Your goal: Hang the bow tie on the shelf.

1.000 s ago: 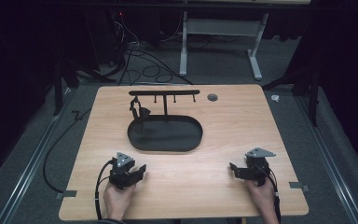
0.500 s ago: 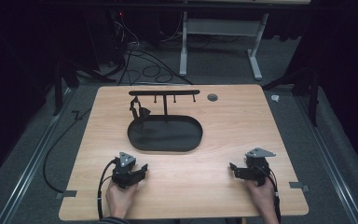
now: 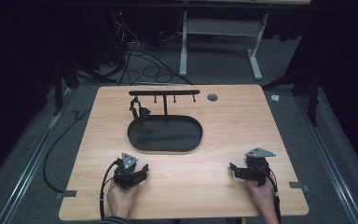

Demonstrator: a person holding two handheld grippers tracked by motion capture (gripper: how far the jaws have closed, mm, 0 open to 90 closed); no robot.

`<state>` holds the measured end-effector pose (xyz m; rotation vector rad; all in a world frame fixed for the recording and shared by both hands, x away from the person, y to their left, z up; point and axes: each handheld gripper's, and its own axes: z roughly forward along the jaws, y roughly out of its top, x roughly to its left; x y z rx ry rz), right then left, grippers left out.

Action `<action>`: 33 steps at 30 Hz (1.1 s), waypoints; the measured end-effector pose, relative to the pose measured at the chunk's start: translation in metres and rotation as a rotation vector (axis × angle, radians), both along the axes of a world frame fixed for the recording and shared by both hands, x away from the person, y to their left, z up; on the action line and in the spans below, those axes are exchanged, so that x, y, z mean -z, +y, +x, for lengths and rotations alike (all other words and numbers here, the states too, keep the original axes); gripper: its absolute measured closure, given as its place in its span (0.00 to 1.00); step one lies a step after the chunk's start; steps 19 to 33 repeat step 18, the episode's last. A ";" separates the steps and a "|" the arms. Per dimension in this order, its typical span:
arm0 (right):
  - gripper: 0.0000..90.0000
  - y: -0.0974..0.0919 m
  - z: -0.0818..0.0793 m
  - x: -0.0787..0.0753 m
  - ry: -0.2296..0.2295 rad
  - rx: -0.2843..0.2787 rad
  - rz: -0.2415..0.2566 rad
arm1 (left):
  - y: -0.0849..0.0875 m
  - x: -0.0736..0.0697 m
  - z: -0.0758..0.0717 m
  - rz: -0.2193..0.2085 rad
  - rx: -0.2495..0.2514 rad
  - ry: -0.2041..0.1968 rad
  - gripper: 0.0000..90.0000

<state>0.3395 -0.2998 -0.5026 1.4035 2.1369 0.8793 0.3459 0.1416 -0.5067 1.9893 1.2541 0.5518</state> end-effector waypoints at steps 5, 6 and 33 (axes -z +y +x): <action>0.22 0.000 0.000 0.000 0.000 0.000 0.000 | -0.002 0.000 0.000 0.003 0.006 0.004 0.43; 0.22 0.000 0.000 0.000 0.000 0.000 0.000 | -0.002 0.000 0.000 0.003 0.007 0.005 0.42; 0.22 0.000 0.000 0.000 0.000 0.000 0.000 | -0.002 0.000 0.000 0.000 0.010 0.006 0.40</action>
